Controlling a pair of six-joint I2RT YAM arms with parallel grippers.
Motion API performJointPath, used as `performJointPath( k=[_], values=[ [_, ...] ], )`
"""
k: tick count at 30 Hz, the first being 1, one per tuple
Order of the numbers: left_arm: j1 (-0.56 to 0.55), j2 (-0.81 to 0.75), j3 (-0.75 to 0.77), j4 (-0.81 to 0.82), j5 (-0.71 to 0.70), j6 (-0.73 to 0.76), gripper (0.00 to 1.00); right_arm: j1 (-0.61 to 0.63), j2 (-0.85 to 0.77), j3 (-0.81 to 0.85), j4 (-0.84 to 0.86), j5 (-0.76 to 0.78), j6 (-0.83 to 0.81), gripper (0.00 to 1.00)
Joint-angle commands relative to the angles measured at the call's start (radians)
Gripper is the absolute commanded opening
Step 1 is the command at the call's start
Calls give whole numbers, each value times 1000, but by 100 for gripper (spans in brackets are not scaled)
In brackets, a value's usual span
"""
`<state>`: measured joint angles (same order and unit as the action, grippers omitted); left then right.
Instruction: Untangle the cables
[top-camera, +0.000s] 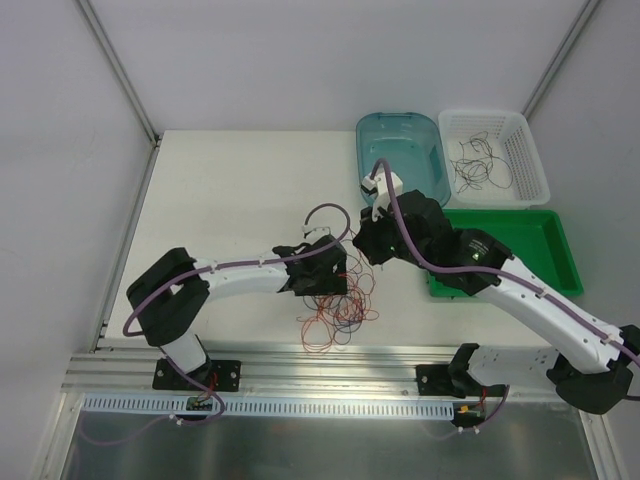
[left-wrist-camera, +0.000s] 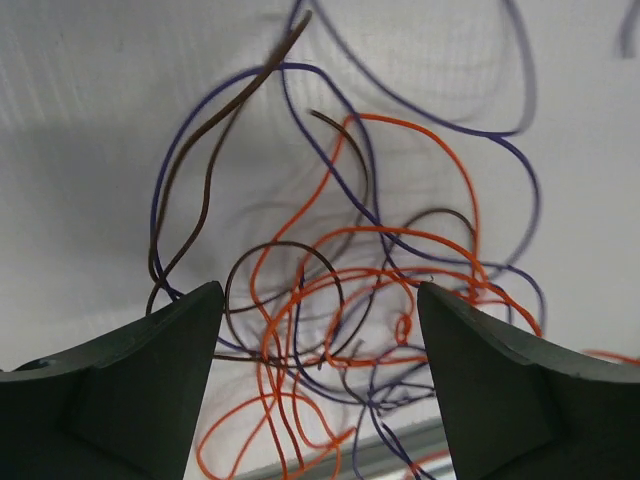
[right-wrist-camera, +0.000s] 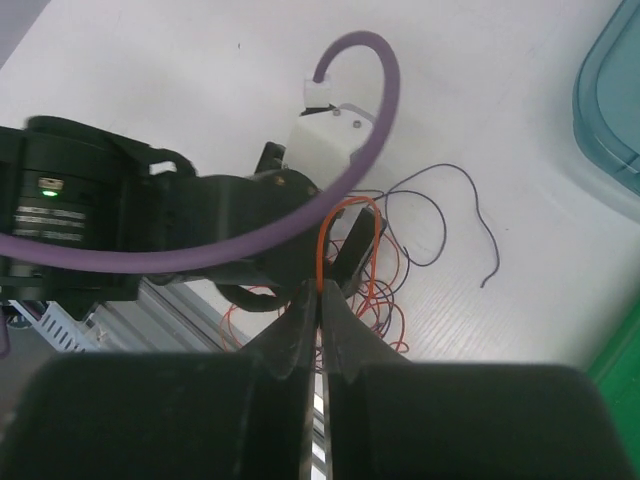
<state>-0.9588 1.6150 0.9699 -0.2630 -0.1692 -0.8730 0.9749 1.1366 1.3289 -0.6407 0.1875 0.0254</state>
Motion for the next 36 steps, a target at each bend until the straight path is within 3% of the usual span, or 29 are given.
performJointPath(
  k=[1,3,7,11,14,20,28,36],
  values=[
    [-11,74,21,-19,-81,-104,78,-2,-35,-8,30,-29,28,1],
    [-11,103,13,-39,-96,-109,70,-1,-46,-5,19,-26,25,1],
    [-9,111,4,-100,-170,-110,37,-1,-84,36,-20,6,1,1],
    [26,80,-3,-208,-289,-92,10,-2,-133,107,-100,88,-70,1],
    [110,11,-64,-246,-315,-74,1,-4,-187,165,-166,188,-110,1],
    [326,-177,-215,-251,-308,-32,0,-5,-284,214,-267,394,-168,1],
    [528,-369,-298,-251,-294,58,1,-4,-454,150,-260,594,-194,1],
    [617,-426,-309,-251,-245,94,5,-5,-505,95,-194,532,-219,1]
  ],
)
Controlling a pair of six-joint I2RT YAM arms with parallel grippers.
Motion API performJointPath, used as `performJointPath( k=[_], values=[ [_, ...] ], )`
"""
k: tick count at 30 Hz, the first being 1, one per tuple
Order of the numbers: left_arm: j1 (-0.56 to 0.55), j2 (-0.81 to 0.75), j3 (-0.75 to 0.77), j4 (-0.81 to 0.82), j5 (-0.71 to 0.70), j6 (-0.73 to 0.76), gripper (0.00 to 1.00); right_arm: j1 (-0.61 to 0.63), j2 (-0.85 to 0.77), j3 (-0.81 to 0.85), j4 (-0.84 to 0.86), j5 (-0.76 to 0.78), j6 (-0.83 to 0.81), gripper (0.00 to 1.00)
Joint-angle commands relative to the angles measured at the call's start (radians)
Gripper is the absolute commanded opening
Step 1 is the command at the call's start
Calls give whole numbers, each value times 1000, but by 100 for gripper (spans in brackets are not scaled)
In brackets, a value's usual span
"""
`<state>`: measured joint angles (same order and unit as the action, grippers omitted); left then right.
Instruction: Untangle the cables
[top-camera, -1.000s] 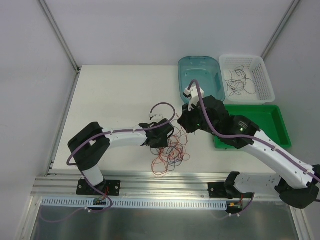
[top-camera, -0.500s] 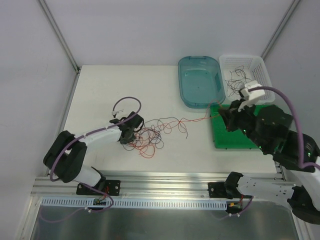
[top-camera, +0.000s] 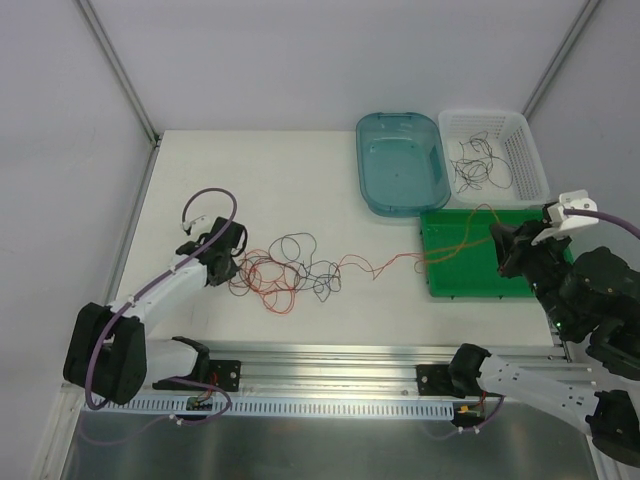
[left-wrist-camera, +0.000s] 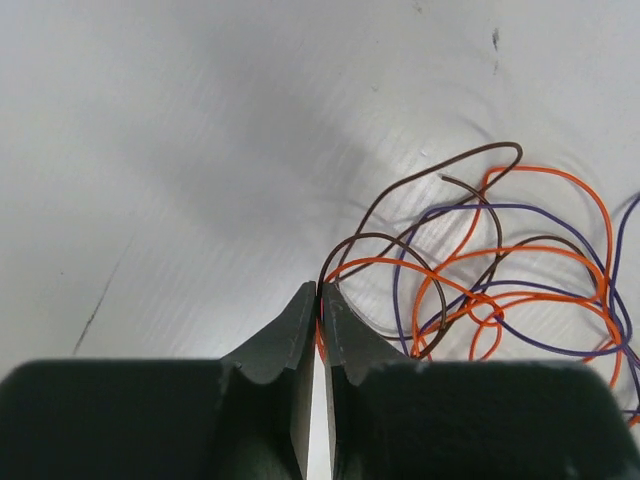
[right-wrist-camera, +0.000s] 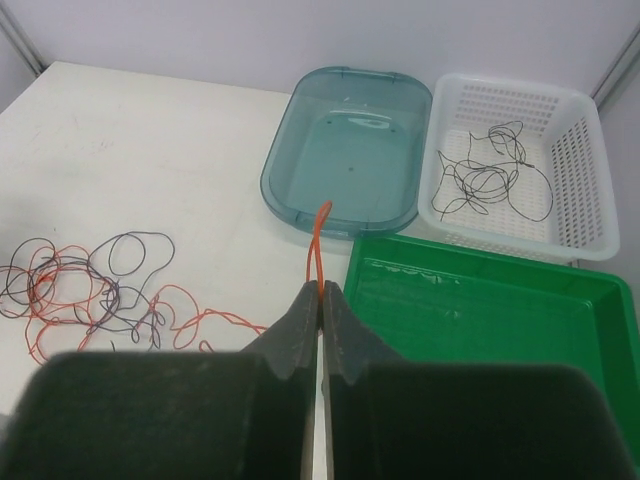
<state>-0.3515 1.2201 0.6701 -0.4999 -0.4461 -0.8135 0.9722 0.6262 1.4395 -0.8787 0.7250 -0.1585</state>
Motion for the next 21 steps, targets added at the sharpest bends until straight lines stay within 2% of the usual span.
performJointPath(
  k=[1,5,10,12,15,16,17,21],
  values=[
    [9,-36,-3,-14,41,34,6,-3,15,-24,49,-31,-35,1],
    [9,-71,13,-15,93,56,13,-1,104,-99,81,-114,-12,1],
    [9,-142,-4,-26,132,102,25,-18,252,-232,176,-330,83,1],
    [9,-189,-10,-34,139,114,33,-36,297,-264,226,-402,114,1],
    [9,-238,-17,-34,175,131,50,-68,383,-317,271,-464,145,1],
    [9,-246,-11,-34,190,137,61,-84,423,-338,276,-478,151,1],
    [9,-249,-7,-34,214,143,67,-98,446,-349,280,-493,155,1],
    [9,-242,17,-29,285,180,78,-176,535,-407,311,-597,214,1]
  ],
)
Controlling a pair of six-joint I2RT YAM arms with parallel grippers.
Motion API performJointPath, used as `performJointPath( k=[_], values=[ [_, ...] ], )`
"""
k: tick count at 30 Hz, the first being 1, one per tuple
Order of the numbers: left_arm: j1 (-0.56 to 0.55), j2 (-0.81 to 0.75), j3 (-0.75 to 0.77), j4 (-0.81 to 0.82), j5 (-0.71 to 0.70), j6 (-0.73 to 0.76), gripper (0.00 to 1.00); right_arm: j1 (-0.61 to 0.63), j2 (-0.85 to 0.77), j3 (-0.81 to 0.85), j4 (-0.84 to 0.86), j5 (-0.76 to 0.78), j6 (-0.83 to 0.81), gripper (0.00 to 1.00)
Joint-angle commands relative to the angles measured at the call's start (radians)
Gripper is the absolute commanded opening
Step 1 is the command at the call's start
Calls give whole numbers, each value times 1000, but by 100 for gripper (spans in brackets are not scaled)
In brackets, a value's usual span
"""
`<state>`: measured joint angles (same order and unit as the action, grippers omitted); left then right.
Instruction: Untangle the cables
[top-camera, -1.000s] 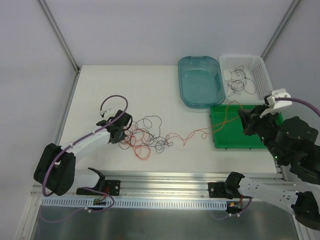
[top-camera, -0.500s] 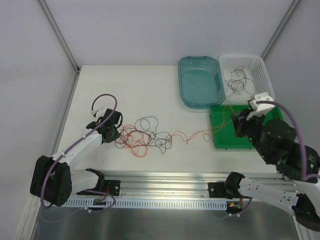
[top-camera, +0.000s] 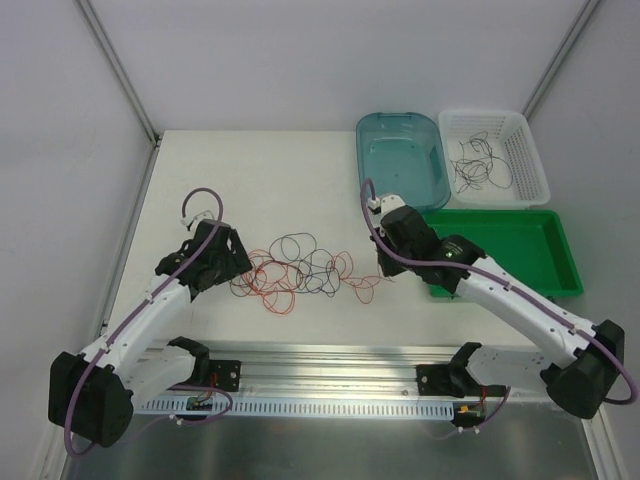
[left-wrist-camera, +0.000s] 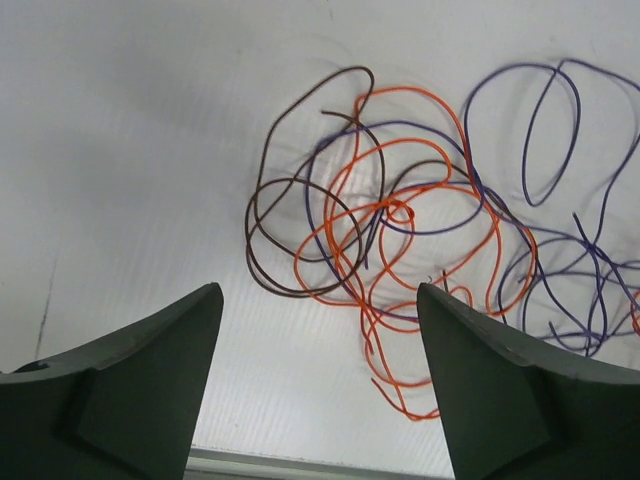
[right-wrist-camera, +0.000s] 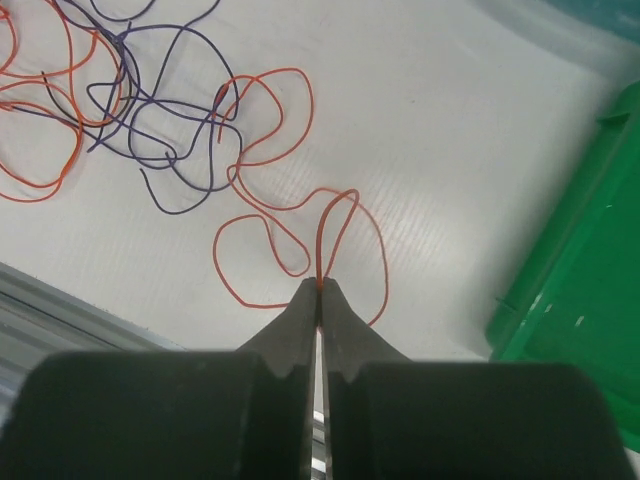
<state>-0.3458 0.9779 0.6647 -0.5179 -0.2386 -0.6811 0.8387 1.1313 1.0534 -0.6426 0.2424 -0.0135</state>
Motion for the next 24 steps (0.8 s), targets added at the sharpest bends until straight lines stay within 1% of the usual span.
performJointPath(
  k=[1,2,4,6,8,10,11,13,14,16,17,21,24],
  values=[
    [4,7,38,-8,94,52,80,-47,48,-32,81,-124,73,1],
    [2,27,45,-4,119,61,86,-52,76,-49,81,-130,79,1],
    [-4,59,79,5,203,83,89,-58,102,-62,84,-143,96,1],
    [-31,120,104,13,237,77,91,-58,116,-81,96,-166,106,1],
    [-125,178,148,27,237,48,91,-56,110,-92,106,-181,110,1],
    [-197,220,202,36,172,19,91,-56,87,-104,113,-189,110,1],
    [-259,270,220,41,154,3,91,-58,79,-107,112,-186,110,1],
    [-301,324,272,42,113,-61,91,-56,56,-107,107,-186,107,1],
    [-332,375,289,50,102,-104,91,-55,50,-108,107,-186,109,1],
    [-372,428,350,55,59,-136,91,-52,33,-116,115,-198,110,1],
    [-409,488,377,58,26,-149,91,-49,28,-118,118,-202,113,1],
    [-464,645,513,58,-7,-172,90,-29,10,-116,116,-204,115,1],
    [-472,720,532,58,-45,-228,88,-7,-16,-110,107,-190,113,1]
  ],
)
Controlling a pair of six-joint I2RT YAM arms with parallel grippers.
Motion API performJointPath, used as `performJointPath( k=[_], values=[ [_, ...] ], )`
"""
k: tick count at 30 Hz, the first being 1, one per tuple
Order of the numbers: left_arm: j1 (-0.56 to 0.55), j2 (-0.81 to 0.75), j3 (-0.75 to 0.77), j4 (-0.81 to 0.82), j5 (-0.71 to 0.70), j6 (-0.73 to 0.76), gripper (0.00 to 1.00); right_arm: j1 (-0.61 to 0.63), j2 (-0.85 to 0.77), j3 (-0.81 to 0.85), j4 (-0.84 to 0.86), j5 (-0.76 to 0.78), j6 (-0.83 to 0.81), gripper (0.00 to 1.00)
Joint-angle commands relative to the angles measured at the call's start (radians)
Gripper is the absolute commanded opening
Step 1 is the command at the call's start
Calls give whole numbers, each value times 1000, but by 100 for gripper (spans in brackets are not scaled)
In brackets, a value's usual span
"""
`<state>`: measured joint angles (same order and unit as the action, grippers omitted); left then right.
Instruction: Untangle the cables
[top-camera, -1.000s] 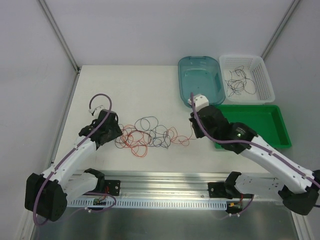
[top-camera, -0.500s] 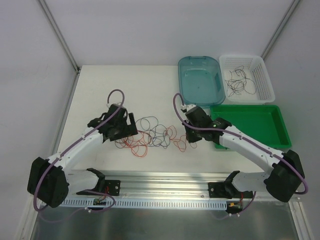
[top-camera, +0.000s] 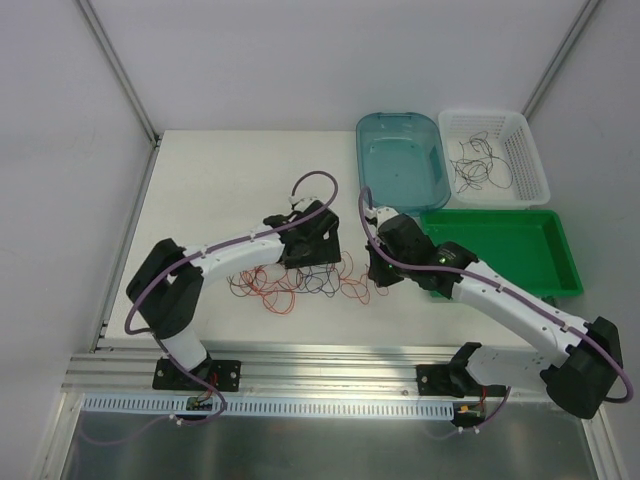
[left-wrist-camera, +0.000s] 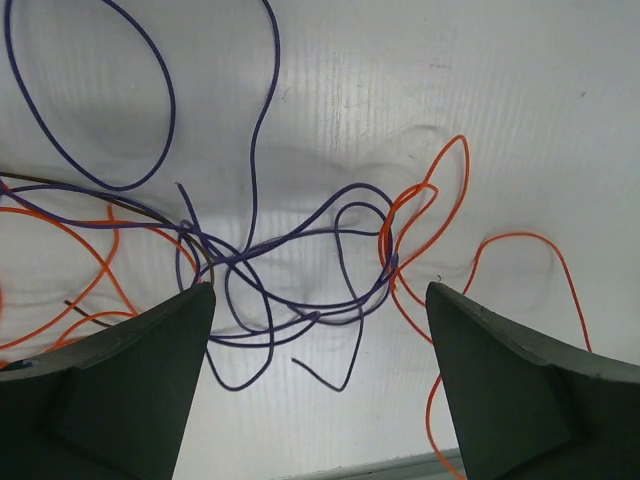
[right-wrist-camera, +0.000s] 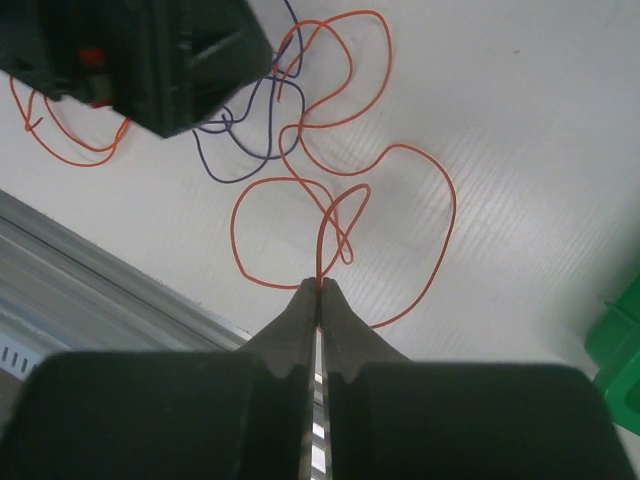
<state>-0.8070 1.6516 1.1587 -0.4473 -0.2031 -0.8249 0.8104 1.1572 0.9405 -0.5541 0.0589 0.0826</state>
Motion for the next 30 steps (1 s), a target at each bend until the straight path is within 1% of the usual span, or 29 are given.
performJointPath(
  k=[1,5,8,9,12,13,15,16,17,18,19,20,21,23,24,26,28,30],
  values=[
    [-11,60,36,-13,-97,-97,87,27,-50,4,14,-5,14,1],
    [-9,120,22,-16,-143,-152,84,52,-80,0,0,2,19,1],
    [-8,138,-2,-14,-174,-184,77,62,-108,1,-18,19,19,1],
    [-6,142,-14,-14,-180,-187,70,65,-128,4,-33,30,20,1],
    [-1,140,-42,-16,-208,-191,55,67,-166,15,-79,68,19,1],
    [2,129,-53,-16,-217,-194,44,67,-194,29,-96,84,13,1],
    [25,110,-82,-19,-217,-203,34,65,-227,50,-159,146,2,1],
    [32,81,-115,-19,-220,-204,25,65,-258,78,-185,172,-7,1],
    [43,62,-131,-19,-229,-200,23,67,-270,99,-213,202,-26,1],
    [64,42,-164,-22,-232,-197,21,64,-283,121,-274,264,-35,1],
    [81,-2,-181,-22,-236,-192,17,65,-309,170,-306,300,-43,1],
    [95,-27,-201,-22,-240,-181,16,62,-320,196,-367,335,-58,1],
    [132,-73,-235,-24,-243,-175,15,62,-332,222,-397,396,-67,1],
    [170,-114,-269,-24,-242,-154,13,61,-362,314,-446,441,-75,1],
    [192,-133,-301,-24,-239,-148,12,61,-373,349,-486,476,-108,1],
    [247,-179,-327,-25,-233,-126,13,62,-398,449,-533,522,-132,1],
    [291,-216,-361,-25,-226,-112,13,61,-412,510,-556,545,-170,1],
    [314,-236,-388,-25,-229,-94,14,61,-430,593,-583,591,-191,1]
  ],
)
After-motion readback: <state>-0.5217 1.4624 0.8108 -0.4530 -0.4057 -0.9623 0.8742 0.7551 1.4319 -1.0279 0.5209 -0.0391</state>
